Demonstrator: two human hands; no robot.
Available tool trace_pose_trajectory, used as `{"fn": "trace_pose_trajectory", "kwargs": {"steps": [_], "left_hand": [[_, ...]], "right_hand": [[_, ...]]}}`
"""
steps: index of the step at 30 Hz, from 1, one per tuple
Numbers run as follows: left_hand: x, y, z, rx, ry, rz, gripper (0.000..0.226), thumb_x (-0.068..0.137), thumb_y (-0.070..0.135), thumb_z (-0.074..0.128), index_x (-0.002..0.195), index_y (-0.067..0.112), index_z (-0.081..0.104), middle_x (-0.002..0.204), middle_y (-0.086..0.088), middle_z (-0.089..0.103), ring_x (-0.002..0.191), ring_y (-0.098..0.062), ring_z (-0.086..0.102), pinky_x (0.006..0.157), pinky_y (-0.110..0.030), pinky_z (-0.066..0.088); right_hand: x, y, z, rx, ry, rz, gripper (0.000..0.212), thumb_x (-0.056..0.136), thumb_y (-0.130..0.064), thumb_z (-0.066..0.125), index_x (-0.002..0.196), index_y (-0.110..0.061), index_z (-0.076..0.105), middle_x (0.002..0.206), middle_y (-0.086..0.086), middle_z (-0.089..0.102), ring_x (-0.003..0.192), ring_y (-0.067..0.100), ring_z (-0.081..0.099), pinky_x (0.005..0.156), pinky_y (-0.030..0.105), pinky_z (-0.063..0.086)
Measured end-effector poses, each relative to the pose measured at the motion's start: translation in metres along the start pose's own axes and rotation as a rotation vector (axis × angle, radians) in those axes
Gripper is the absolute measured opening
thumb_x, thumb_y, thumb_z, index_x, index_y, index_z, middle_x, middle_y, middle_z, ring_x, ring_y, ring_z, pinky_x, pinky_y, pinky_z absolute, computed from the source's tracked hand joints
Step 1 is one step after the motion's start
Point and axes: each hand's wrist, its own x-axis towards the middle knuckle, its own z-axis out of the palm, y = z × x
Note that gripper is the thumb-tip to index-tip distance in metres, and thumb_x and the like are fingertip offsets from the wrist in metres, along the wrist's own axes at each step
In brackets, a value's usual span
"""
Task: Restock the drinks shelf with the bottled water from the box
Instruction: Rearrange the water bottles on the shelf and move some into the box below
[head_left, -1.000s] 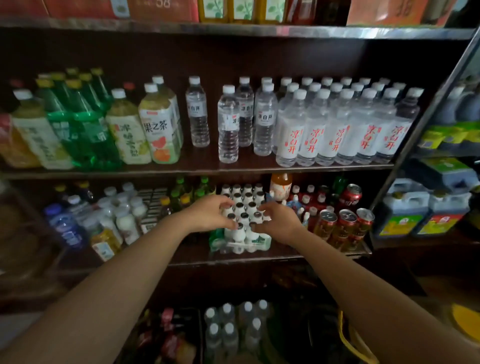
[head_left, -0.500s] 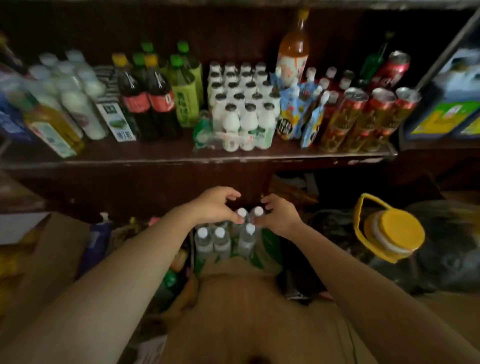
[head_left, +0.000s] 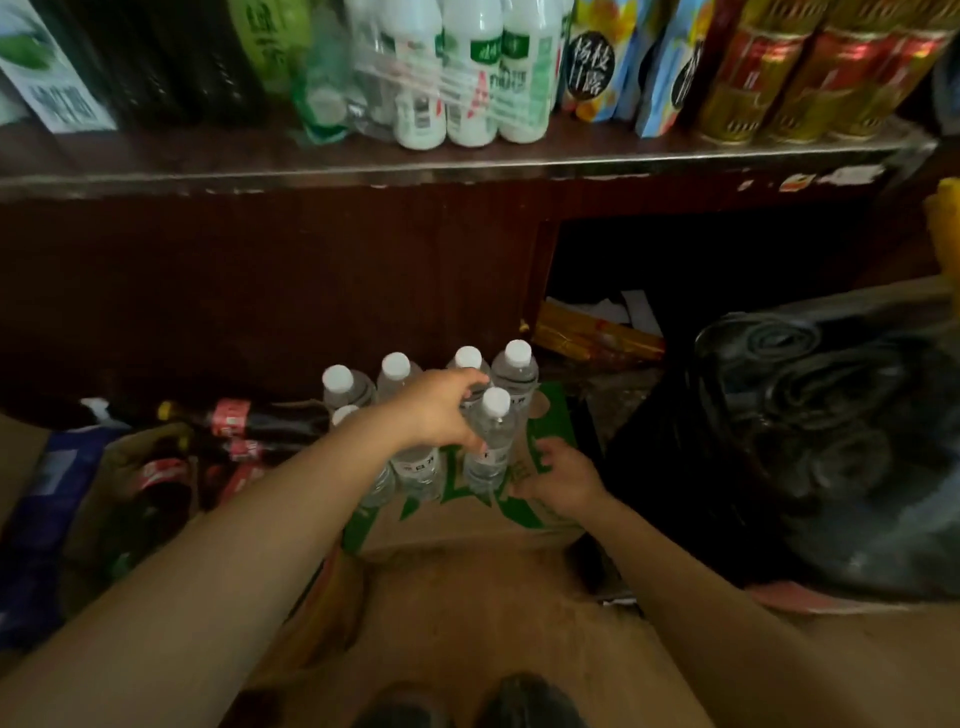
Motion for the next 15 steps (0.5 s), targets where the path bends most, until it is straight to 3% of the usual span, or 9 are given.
{"fn": "trace_pose_trajectory", "kwargs": {"steps": [4, 6, 10, 13, 15], "left_hand": [[0.017, -0.011, 0.008, 0.099, 0.007, 0.063, 0.086, 0.068, 0.023, 0.084, 0.142, 0.025, 0.039, 0.142, 0.001, 0.047, 0.127, -0.019, 0.048, 0.103, -0.037, 0.043], [0.023, -0.015, 0.011, 0.152, 0.014, 0.104, 0.079, 0.068, 0.024, 0.083, 0.137, 0.025, 0.045, 0.137, 0.003, 0.053, 0.122, -0.018, 0.052, 0.100, -0.034, 0.043], [0.031, -0.020, 0.018, 0.187, 0.047, 0.175, 0.061, 0.070, 0.033, 0.081, 0.124, 0.029, 0.053, 0.124, 0.008, 0.059, 0.111, -0.014, 0.056, 0.093, -0.031, 0.045], [0.035, -0.021, 0.020, 0.196, 0.089, 0.221, 0.044, 0.076, 0.054, 0.069, 0.109, 0.027, 0.059, 0.105, 0.003, 0.064, 0.096, -0.016, 0.060, 0.087, -0.042, 0.051], [0.037, -0.021, 0.021, 0.218, 0.102, 0.230, 0.043, 0.079, 0.057, 0.062, 0.105, 0.023, 0.061, 0.099, -0.001, 0.063, 0.090, -0.018, 0.061, 0.084, -0.045, 0.051]], "right_hand": [[0.030, 0.016, 0.026, 0.084, -0.011, -0.037, 0.054, 0.074, -0.010, 0.080, 0.119, -0.018, 0.051, 0.099, -0.008, 0.051, 0.099, 0.012, 0.049, 0.088, 0.029, 0.045], [0.039, 0.017, 0.041, 0.131, -0.013, -0.077, 0.062, 0.069, -0.014, 0.083, 0.119, -0.023, 0.049, 0.107, -0.012, 0.054, 0.104, 0.011, 0.052, 0.089, 0.027, 0.044], [0.068, 0.033, 0.069, 0.221, 0.016, -0.135, 0.088, 0.054, -0.024, 0.090, 0.130, -0.027, 0.046, 0.118, -0.010, 0.061, 0.111, 0.017, 0.059, 0.093, 0.039, 0.051], [0.071, 0.036, 0.080, 0.305, 0.079, -0.165, 0.090, 0.054, -0.027, 0.089, 0.131, -0.031, 0.043, 0.119, -0.008, 0.060, 0.112, 0.018, 0.058, 0.096, 0.043, 0.049], [0.072, 0.036, 0.082, 0.346, 0.114, -0.152, 0.080, 0.054, -0.033, 0.088, 0.123, -0.033, 0.047, 0.120, -0.006, 0.062, 0.113, 0.020, 0.058, 0.098, 0.046, 0.048]]}}
